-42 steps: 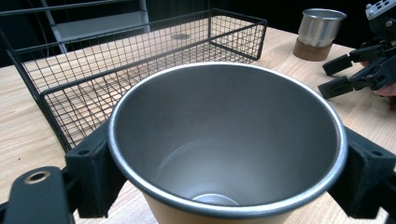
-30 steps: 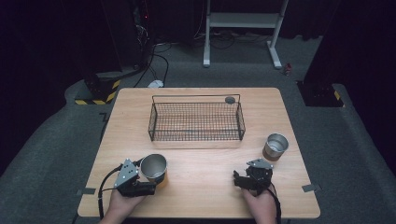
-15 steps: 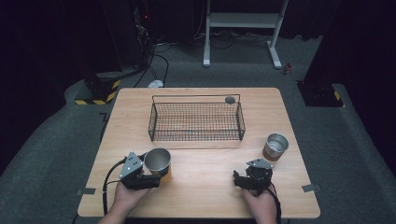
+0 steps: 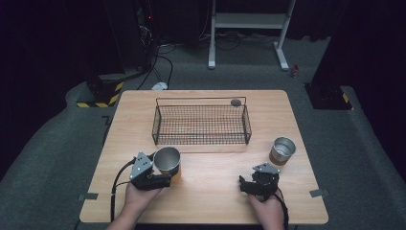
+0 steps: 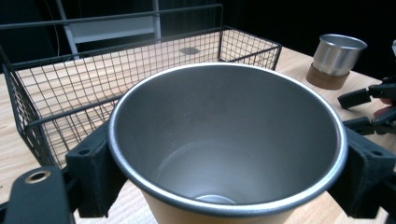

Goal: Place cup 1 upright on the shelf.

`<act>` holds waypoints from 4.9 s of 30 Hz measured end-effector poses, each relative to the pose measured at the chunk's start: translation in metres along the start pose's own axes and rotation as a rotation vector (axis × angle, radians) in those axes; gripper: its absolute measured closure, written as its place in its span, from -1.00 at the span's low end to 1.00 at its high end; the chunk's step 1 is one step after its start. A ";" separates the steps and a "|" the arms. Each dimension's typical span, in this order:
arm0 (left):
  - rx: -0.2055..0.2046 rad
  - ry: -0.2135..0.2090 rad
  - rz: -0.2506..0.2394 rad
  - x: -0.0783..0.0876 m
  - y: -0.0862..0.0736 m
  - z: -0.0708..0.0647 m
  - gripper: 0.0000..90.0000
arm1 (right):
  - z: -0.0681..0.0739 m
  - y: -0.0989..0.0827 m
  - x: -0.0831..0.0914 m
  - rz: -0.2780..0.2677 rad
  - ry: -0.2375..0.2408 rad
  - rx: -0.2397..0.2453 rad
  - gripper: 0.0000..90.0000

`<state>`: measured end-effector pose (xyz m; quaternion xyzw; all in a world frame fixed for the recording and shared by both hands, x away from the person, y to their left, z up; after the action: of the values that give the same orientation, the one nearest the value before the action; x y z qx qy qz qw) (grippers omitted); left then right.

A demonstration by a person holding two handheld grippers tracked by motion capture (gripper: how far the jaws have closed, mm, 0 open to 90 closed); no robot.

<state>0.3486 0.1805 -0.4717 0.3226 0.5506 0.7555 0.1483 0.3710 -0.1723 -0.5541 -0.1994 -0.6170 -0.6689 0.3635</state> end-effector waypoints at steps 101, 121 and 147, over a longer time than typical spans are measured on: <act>0.070 0.159 0.027 -0.126 0.079 0.104 -0.70 | 0.001 -0.002 0.001 0.000 0.005 0.005 -0.79; 0.106 0.127 0.128 -0.160 0.053 0.094 -0.70 | 0.001 -0.001 0.001 -0.002 0.007 0.011 -0.79; 0.124 0.150 0.226 -0.173 0.034 0.097 -0.70 | 0.001 -0.001 0.001 -0.001 0.008 0.011 -0.79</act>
<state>0.5451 0.1397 -0.4785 0.3338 0.5658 0.7540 0.0006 0.3692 -0.1715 -0.5542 -0.1943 -0.6195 -0.6664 0.3665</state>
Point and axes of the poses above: each handheld gripper's, and its own axes: x roughly backward along the jaws, y roughly out of its top, z roughly to its left, the point moved 4 cm from there along -x, roughly forward along the jaws, and after that the axes turned 14 degrees about -x, right-handed, at the moved point
